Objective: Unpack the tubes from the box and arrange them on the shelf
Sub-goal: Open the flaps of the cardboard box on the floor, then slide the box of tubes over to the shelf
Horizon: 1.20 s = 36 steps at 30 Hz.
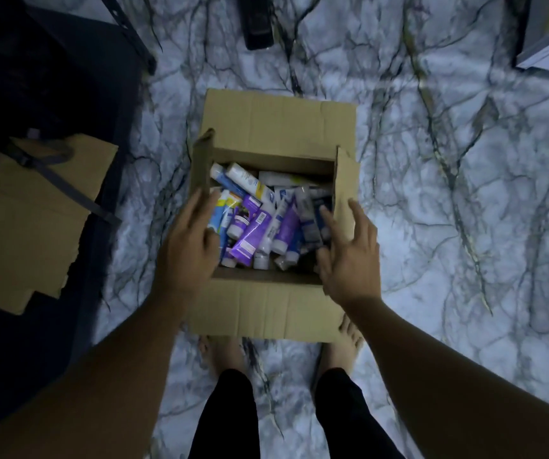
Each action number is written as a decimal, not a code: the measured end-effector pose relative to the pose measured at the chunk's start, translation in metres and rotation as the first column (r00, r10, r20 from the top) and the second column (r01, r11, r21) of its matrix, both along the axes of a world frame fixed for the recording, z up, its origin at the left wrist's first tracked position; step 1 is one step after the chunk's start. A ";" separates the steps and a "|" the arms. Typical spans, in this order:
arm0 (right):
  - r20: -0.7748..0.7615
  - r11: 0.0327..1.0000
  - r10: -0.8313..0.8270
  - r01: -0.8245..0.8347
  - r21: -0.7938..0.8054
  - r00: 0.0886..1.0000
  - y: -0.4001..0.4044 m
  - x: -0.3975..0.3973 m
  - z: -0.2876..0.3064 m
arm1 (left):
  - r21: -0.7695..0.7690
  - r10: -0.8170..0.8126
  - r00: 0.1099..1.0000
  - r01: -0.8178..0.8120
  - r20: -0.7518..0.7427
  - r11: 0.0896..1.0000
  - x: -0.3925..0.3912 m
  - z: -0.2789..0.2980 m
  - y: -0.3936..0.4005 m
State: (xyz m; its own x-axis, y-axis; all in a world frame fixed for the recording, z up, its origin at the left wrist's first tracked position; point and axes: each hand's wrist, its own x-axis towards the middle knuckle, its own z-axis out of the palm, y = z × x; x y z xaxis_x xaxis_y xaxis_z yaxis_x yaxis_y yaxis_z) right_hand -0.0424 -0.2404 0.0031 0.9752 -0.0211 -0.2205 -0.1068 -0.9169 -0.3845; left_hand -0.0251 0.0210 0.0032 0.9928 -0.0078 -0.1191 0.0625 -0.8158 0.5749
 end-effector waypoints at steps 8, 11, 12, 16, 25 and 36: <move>-0.022 0.934 -0.125 0.110 -0.340 0.992 -0.081 -0.012 0.000 | 0.541 0.040 0.994 0.024 -0.105 0.841 0.017 -0.005 0.074; -0.117 0.935 -0.167 0.119 -0.333 0.979 -0.087 -0.009 -0.027 | 0.236 0.167 0.932 -0.091 -0.323 0.967 0.017 -0.038 0.081; -0.174 0.955 -0.190 0.141 -0.260 0.966 -0.087 -0.008 -0.035 | 0.099 0.196 0.897 -0.170 -0.396 0.980 0.019 -0.047 0.083; -0.342 0.909 -0.255 0.345 0.235 0.905 -0.077 0.003 -0.059 | -0.220 0.092 0.901 -0.201 -0.424 0.955 0.023 -0.070 0.081; -0.342 0.923 -0.148 0.254 0.290 0.928 -0.074 0.028 -0.074 | -0.402 -0.054 0.779 -0.262 -0.625 0.877 0.050 -0.078 0.081; -0.426 0.872 -0.174 0.340 0.351 0.888 -0.076 0.031 -0.070 | -0.322 -0.039 0.805 -0.191 -0.592 0.927 0.057 -0.071 0.073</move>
State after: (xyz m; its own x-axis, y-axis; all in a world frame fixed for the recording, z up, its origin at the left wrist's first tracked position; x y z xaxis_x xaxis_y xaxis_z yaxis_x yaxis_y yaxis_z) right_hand -0.0116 -0.3166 -0.0664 0.7900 -0.0876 -0.6068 -0.5258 -0.6057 -0.5972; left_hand 0.0319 0.0942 -0.0680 0.7341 -0.0905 -0.6730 0.5290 -0.5452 0.6503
